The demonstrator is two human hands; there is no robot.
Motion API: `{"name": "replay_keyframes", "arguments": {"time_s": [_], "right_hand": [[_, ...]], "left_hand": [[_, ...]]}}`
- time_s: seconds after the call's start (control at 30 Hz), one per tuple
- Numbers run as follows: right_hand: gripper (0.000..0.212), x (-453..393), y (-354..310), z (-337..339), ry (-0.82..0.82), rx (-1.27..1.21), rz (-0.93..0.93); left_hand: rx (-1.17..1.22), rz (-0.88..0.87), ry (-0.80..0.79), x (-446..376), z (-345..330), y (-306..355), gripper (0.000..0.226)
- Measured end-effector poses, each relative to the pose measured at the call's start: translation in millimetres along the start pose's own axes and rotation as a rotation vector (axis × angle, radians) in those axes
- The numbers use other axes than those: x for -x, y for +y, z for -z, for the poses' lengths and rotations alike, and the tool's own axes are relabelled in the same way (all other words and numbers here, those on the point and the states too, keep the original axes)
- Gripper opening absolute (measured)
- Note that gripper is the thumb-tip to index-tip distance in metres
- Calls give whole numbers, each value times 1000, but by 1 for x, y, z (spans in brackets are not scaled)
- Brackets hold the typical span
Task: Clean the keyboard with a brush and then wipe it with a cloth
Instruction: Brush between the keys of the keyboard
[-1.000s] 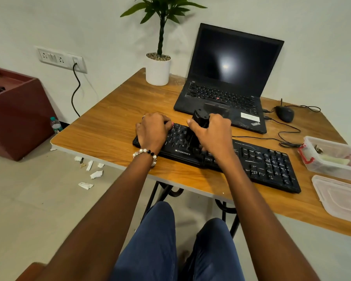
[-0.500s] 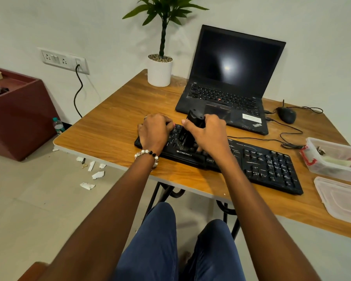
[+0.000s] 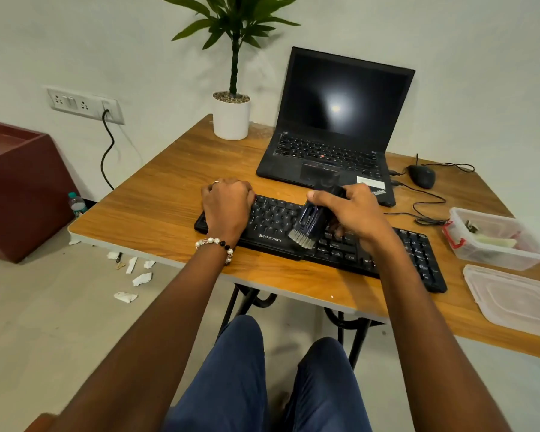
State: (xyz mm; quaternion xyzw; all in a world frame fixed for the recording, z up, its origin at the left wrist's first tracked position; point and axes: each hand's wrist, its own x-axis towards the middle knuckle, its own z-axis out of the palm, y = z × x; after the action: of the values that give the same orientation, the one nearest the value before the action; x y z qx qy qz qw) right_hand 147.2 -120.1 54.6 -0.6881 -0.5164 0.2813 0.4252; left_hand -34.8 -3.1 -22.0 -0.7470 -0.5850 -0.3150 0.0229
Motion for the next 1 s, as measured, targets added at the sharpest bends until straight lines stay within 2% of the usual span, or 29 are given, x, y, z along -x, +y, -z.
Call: {"name": "replay_keyframes", "arguments": {"time_s": [0.1, 0.17, 0.27, 0.3, 0.43, 0.53, 0.63, 0.77, 0.83, 0.9, 0.93, 1.0], "right_hand": [[32, -2, 4, 11, 175, -127, -13], [30, -8, 10, 14, 326, -200, -33], [24, -21, 17, 14, 452, -198, -63], [24, -25, 19, 12, 457, -168, -63], [33, -41, 21, -2, 436, -28, -39], [40, -53, 23, -10, 393, 42, -22], [47, -59, 30, -10, 363, 254, -41], [47, -59, 25, -5, 465, 497, 46], [41, -60, 23, -6, 409, 355, 54], [39, -63, 27, -6, 355, 150, -19], [40, -64, 30, -5, 352, 141, -55], [47, -61, 32, -2, 396, 276, -108]], "left_hand": [[0, -26, 39, 2, 5, 4, 23], [83, -76, -19, 1, 8, 8, 27], [359, -194, -362, -2, 15, 19, 57], [357, -251, -469, -3, 18, 24, 69], [140, -403, -766, -4, 23, 35, 119], [48, -428, -890, -6, 21, 38, 136], [47, -409, -926, -7, 17, 36, 138], [52, -409, -889, -5, 12, 34, 140], [41, -419, -868, -4, 10, 34, 141], [36, -435, -841, -2, 8, 32, 140], [35, -443, -828, -1, 7, 31, 139], [30, -458, -809, 1, 5, 30, 138]]}}
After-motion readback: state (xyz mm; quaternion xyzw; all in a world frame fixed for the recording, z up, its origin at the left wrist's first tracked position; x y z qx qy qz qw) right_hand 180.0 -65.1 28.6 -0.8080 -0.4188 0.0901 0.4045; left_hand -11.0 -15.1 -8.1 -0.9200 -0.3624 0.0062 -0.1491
